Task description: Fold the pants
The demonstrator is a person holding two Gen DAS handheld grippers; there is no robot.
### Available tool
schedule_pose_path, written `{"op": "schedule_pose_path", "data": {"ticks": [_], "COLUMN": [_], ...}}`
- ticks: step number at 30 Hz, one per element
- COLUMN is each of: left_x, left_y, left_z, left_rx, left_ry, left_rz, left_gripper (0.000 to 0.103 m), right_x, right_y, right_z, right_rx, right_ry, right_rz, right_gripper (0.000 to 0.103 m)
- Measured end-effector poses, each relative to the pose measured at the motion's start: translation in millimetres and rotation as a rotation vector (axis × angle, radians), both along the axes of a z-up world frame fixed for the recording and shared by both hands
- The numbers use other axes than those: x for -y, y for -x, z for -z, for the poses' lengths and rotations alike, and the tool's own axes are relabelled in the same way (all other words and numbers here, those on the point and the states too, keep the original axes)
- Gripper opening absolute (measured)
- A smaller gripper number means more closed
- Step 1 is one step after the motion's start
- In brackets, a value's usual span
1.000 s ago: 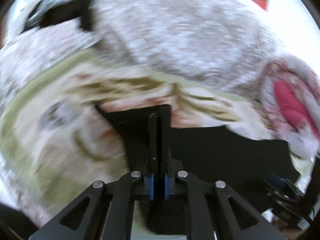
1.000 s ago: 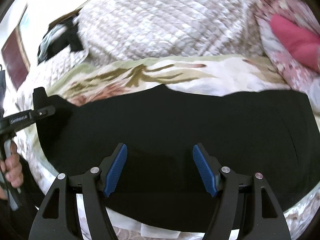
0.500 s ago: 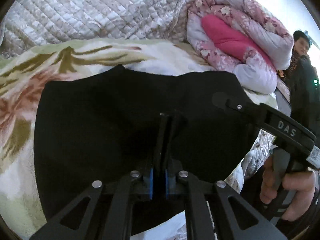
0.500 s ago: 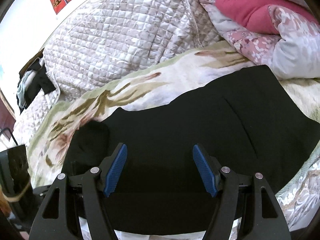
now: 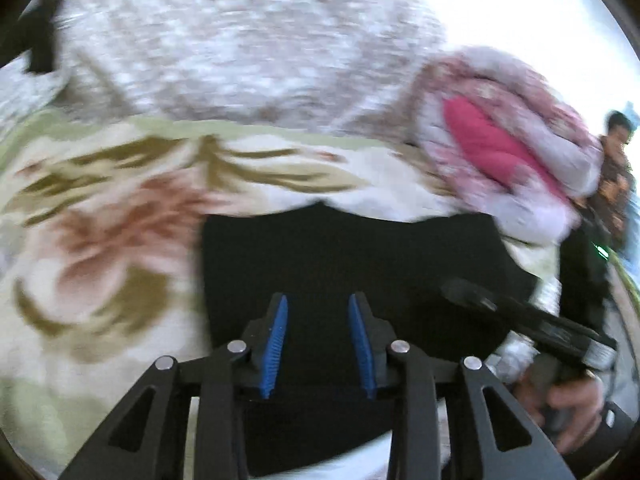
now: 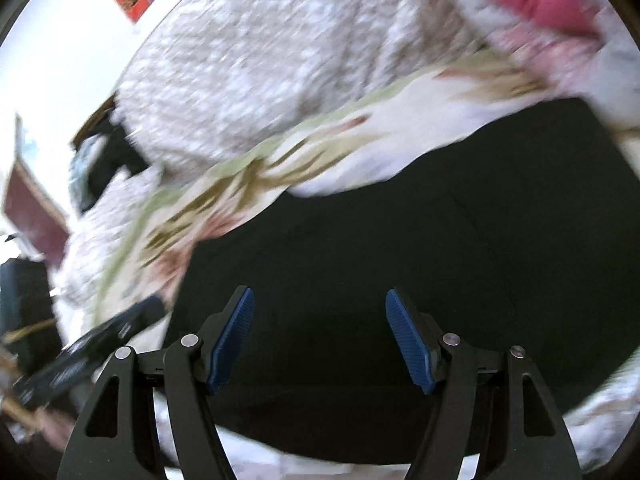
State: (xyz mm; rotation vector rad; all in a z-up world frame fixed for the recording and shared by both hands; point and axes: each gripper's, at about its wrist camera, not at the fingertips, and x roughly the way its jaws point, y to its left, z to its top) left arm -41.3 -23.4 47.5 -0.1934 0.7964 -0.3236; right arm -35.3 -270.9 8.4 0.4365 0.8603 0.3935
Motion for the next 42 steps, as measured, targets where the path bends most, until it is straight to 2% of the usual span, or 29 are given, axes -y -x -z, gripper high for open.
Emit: {"op": "schedule_pose_path", "data": {"ticks": [3, 6, 11, 13, 17, 19, 22, 23, 27, 29, 31, 33, 36, 38, 40, 41, 42], "left_x": [-26, -35, -31, -30, -31, -30, -28, -27, -21, -19, -15, -8, 8, 16, 19, 18, 18], "left_y": [-8, -13, -12, -10, -8, -7, -6, -6, -2, 1, 3, 4, 5, 6, 8, 9, 10], "left_z": [12, 27, 35, 32, 29, 27, 27, 28, 26, 22, 21, 22, 31, 39, 36, 34, 33], "left_rx": [-0.039, -0.086, -0.109, -0.098, -0.088, -0.076, -0.070, -0.073, -0.059, -0.043, -0.032, -0.032, -0.060, -0.057, -0.042, -0.036, -0.034], "left_ry": [0.000, 0.021, 0.032, 0.024, 0.020, 0.013, 0.007, 0.008, -0.004, -0.010, -0.003, 0.003, -0.024, -0.056, -0.076, -0.077, -0.080], "left_rz": [-0.090, -0.129, -0.117, -0.114, -0.112, -0.110, -0.102, -0.098, -0.073, -0.062, -0.044, -0.019, 0.040, 0.060, 0.061, 0.057, 0.050], "left_gripper": [0.035, 0.035, 0.035, 0.035, 0.035, 0.035, 0.035, 0.035, 0.035, 0.035, 0.035, 0.035, 0.035, 0.038, 0.038, 0.038, 0.038], "right_x": [-16, -27, -38, -33, -24, -20, -11, -9, -15, -14, -19, -31, -45, -39, -39, -39, -40], "right_y": [-9, -28, -47, -45, -34, -27, -31, -32, -22, -14, -9, -9, -21, -19, -14, -10, -4], "right_z": [5, 7, 16, 18, 9, 5, 21, 22, 0, -12, -18, -13, 12, 6, -2, -5, -7], "right_rx": [-0.020, -0.036, -0.052, -0.067, -0.017, 0.005, -0.071, -0.064, 0.041, 0.104, 0.147, 0.133, 0.009, 0.032, 0.070, 0.093, 0.106], "right_ry": [0.040, 0.057, 0.074, 0.059, 0.025, 0.041, 0.040, 0.026, 0.172, 0.182, 0.169, 0.199, 0.266, 0.250, 0.304, 0.318, 0.316], "right_rz": [-0.038, -0.062, -0.070, -0.060, -0.034, -0.007, 0.002, 0.016, 0.058, 0.061, 0.017, -0.034, -0.086, -0.060, -0.036, -0.033, -0.047], "right_gripper": [0.065, 0.055, 0.041, 0.003, 0.002, 0.002, 0.002, 0.002, 0.004, 0.004, 0.004, 0.004, 0.004, 0.005, 0.012, 0.019, 0.020]}}
